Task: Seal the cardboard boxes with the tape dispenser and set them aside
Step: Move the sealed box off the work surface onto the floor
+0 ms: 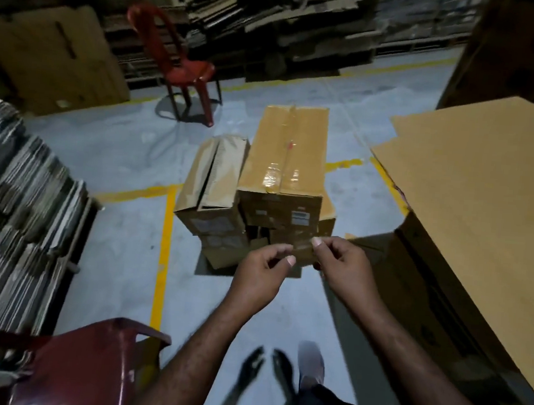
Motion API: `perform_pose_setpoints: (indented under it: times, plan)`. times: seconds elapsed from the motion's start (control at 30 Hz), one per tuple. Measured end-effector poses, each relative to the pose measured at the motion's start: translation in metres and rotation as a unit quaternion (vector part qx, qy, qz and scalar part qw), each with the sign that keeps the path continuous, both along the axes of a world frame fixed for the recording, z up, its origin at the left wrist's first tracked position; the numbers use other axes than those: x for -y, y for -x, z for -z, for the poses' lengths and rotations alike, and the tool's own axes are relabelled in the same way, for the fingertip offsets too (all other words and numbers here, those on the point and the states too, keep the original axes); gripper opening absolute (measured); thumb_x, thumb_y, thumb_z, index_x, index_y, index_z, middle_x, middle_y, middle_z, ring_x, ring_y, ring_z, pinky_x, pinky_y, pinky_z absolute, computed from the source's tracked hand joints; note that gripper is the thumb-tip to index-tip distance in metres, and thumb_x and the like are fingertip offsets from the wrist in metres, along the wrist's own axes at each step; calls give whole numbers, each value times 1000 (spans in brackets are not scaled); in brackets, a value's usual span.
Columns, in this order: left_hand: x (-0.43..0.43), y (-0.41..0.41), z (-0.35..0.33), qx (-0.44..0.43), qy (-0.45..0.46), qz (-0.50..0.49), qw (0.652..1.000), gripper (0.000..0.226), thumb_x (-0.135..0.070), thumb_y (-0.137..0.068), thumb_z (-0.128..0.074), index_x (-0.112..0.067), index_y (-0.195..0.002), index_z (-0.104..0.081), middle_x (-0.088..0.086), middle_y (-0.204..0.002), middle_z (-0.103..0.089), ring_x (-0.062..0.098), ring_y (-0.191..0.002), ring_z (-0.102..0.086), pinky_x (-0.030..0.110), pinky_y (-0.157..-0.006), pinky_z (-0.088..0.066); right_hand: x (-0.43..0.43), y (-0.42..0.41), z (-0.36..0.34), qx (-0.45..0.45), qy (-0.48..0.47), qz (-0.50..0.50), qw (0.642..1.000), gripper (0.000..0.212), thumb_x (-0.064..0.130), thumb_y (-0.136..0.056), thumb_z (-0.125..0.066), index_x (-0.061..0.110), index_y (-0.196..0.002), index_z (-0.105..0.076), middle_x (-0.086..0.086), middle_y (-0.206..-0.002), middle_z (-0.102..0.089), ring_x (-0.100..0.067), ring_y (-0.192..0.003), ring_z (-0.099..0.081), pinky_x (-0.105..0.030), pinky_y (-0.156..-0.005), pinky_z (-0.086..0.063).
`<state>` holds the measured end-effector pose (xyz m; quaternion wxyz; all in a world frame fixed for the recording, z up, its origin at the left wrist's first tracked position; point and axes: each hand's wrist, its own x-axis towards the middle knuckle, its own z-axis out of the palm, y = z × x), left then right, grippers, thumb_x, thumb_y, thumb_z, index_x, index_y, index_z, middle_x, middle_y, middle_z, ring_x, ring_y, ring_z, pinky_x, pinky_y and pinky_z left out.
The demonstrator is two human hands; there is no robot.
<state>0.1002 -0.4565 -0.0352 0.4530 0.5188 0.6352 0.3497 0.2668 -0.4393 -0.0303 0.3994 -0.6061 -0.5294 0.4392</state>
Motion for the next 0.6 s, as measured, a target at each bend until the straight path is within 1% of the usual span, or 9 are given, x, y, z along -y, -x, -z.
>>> perform_pose_setpoints:
  times: [0.1,0.17,0.23,0.3,0.33,0.4,0.47,0.53,0.6]
  plan:
    - [-36,21,3,-21,11,-34,999,26,-25,-97,-65,-23,-122,-73,-9,-111,-74,5,-101,-68,30,-90,-56,-48,25,4,-12,27,-33,999,22,36,-95,-64,26,-77,-71,5,-76,-71,-13,-77,-68,-38,-73,-55]
    - [-60,36,1,-35,19,-67,997,24,-22,-98,-65,-20,-120,-73,-6,-112,-74,5,-101,-68,24,-89,-54,-79,44,6,-17,45,-59,997,23,31,-95,-65,18,-78,-72,6,-72,-68,-10,-71,-63,-32,-69,-49]
    - [-82,52,1,-42,19,-106,993,25,-18,-98,-66,-15,-121,-72,-1,-114,-74,8,-100,-67,14,-80,-52,-108,62,11,-6,59,-83,995,25,31,-94,-67,16,-75,-72,6,-68,-68,-11,-67,-62,-30,-65,-46]
    - [-102,68,3,-55,26,-139,988,26,-17,-97,-67,-13,-122,-72,3,-112,-73,11,-96,-67,9,-68,-50,-135,81,19,19,75,-103,992,24,37,-92,-68,20,-76,-73,8,-70,-70,-11,-70,-65,-32,-65,-49]
    - [-111,76,4,-65,29,-151,986,26,-19,-97,-68,-14,-122,-72,2,-112,-73,12,-97,-67,11,-70,-51,-148,90,23,27,82,-112,990,23,39,-91,-68,21,-77,-74,9,-72,-70,-10,-73,-65,-32,-68,-51]
    - [-128,96,9,-83,36,-167,982,26,-23,-96,-69,-18,-121,-73,-1,-113,-73,15,-103,-67,23,-84,-52,-172,110,30,34,93,-130,987,24,39,-91,-67,19,-79,-74,8,-76,-71,-12,-76,-66,-33,-71,-52]
    - [-147,116,15,-95,48,-179,978,26,-25,-96,-68,-18,-121,-73,-2,-115,-72,16,-107,-66,28,-93,-51,-195,132,38,38,106,-138,984,26,39,-91,-68,18,-77,-73,6,-75,-71,-15,-75,-66,-33,-70,-52]
    - [-168,140,24,-110,66,-192,973,28,-26,-95,-69,-17,-121,-73,0,-118,-72,17,-110,-65,31,-97,-51,-215,153,48,44,119,-146,981,27,39,-91,-67,17,-77,-73,4,-74,-71,-16,-74,-65,-31,-66,-49]
    - [-189,166,33,-124,84,-190,970,30,-27,-95,-68,-15,-122,-72,2,-121,-71,19,-113,-65,32,-99,-50,-232,172,63,48,140,-149,978,34,40,-92,-66,11,-76,-72,-5,-70,-68,-18,-67,-61,-29,-61,-43]
